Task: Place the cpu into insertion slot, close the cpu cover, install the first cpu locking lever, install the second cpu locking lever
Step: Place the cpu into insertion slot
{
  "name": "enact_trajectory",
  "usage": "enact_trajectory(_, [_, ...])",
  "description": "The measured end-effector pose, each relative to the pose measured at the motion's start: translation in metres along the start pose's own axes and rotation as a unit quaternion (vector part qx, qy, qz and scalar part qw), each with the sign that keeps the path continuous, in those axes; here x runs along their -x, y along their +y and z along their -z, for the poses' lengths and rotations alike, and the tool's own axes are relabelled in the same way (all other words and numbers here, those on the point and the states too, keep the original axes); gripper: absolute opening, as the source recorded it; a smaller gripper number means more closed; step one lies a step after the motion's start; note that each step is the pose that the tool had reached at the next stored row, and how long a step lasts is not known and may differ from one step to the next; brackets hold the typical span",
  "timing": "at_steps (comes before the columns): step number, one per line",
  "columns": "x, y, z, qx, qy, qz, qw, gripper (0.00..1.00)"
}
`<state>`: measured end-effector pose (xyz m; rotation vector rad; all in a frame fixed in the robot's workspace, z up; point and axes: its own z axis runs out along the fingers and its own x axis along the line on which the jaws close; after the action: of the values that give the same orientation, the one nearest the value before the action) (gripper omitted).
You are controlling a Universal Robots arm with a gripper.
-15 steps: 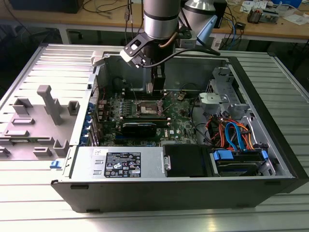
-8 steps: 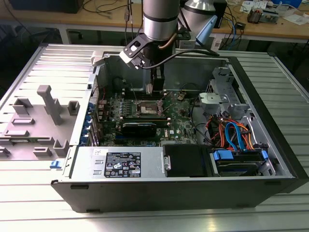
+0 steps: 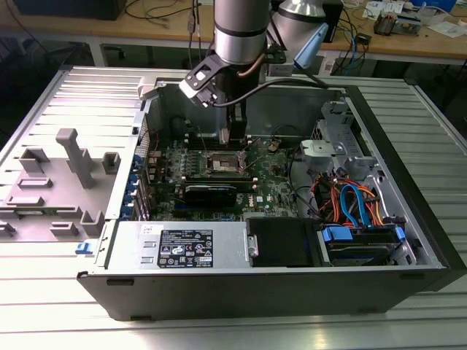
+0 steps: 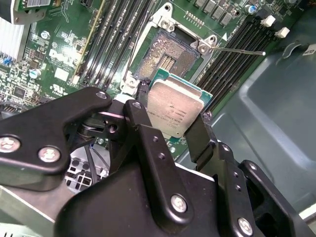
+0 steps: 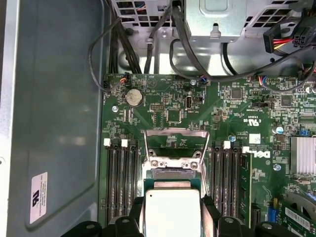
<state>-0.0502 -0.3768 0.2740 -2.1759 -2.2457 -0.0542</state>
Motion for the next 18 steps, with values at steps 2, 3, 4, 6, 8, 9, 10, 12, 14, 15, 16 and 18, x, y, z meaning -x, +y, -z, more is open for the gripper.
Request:
enact_trajectory(2, [0.0001, -0.0002, -0.0017, 0.0000, 0.0000, 0.000, 1.0000, 0.55])
enact_trajectory(3, [0.0001, -0.0004, -0.0029, 0.0000, 0.0000, 0.000, 1.0000, 0.55])
enact_trajectory(4, [0.0001, -0.0005, -0.0042, 0.0000, 0.0000, 0.000, 1.0000, 0.55])
enact_trajectory(6, [0.0002, -0.0005, -0.0064, 0.0000, 0.0000, 0.000, 1.0000, 0.55])
enact_trajectory(8, [0.0003, -0.0006, -0.0069, 0.0000, -0.0001, 0.000, 1.0000, 0.55])
enact_trajectory(9, [0.0002, -0.0006, -0.0070, 0.0000, -0.0001, 0.000, 1.0000, 0.55])
enact_trajectory(10, [0.0002, -0.0006, -0.0071, 0.0000, 0.0000, 0.000, 1.0000, 0.55])
enact_trajectory(12, [0.0001, -0.0005, -0.0077, 0.0001, 0.0001, 0.000, 1.0000, 0.55])
enact_trajectory(14, [0.0001, -0.0006, -0.0098, 0.0000, 0.0000, 0.000, 1.0000, 0.55])
enact_trajectory(15, [-0.0006, -0.0007, -0.0117, 0.0000, -0.0001, 0.000, 1.0000, 0.55])
enact_trajectory(16, [-0.0011, -0.0007, -0.0136, 0.0001, -0.0001, -0.001, 1.0000, 0.55])
enact_trajectory(18, [-0.0013, -0.0010, -0.0199, 0.0002, -0.0003, -0.005, 1.0000, 0.55])
